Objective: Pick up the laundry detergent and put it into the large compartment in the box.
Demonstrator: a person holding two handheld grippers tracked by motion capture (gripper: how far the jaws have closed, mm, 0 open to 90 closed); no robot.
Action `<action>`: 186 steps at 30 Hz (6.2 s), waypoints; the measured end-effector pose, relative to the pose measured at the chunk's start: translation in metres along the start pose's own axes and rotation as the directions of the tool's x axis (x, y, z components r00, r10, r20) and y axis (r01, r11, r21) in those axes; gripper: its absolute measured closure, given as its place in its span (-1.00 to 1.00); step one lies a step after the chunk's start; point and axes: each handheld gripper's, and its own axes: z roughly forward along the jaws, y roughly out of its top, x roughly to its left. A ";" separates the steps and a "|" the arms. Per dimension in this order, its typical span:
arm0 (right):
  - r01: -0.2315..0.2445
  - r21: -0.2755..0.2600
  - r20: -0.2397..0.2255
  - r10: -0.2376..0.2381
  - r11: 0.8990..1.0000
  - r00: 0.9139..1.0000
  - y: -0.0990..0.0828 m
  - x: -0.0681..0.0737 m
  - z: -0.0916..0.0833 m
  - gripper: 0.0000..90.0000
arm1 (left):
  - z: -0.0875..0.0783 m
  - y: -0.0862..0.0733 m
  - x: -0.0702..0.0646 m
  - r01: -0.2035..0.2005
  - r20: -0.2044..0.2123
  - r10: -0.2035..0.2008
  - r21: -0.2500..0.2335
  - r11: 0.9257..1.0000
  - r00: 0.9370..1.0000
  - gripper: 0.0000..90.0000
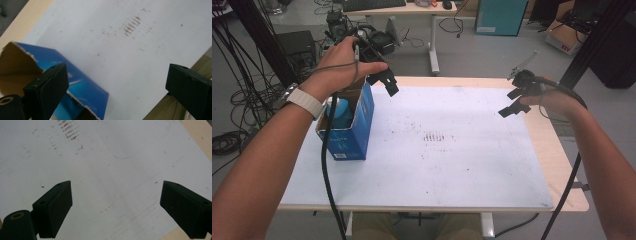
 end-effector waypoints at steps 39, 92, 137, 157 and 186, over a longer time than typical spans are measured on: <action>0.000 -0.016 -0.014 -0.001 1.000 1.000 -0.006 0.006 0.003 -0.76 | 0.057 0.041 -0.065 -0.278 0.073 0.277 0.008 0.961 0.958 -0.83; 0.009 -0.029 -0.012 -0.010 1.000 1.000 -0.001 0.005 0.002 -0.77 | 0.048 0.038 -0.051 -0.222 0.060 0.222 -0.001 0.975 0.973 -0.83; -0.007 -0.026 -0.021 0.007 1.000 1.000 -0.008 -0.001 0.010 -0.79 | 0.050 0.039 -0.041 -0.187 0.056 0.186 0.003 0.982 0.981 -0.84; -0.011 -0.027 -0.019 0.010 1.000 1.000 -0.012 -0.001 0.008 -0.79 | 0.053 0.042 -0.044 -0.187 0.056 0.186 0.014 0.982 0.981 -0.84; -0.021 -0.027 -0.014 0.020 0.999 1.000 -0.016 -0.001 0.007 -0.79 | 0.053 0.041 -0.042 -0.185 0.056 0.184 0.011 0.983 0.981 -0.84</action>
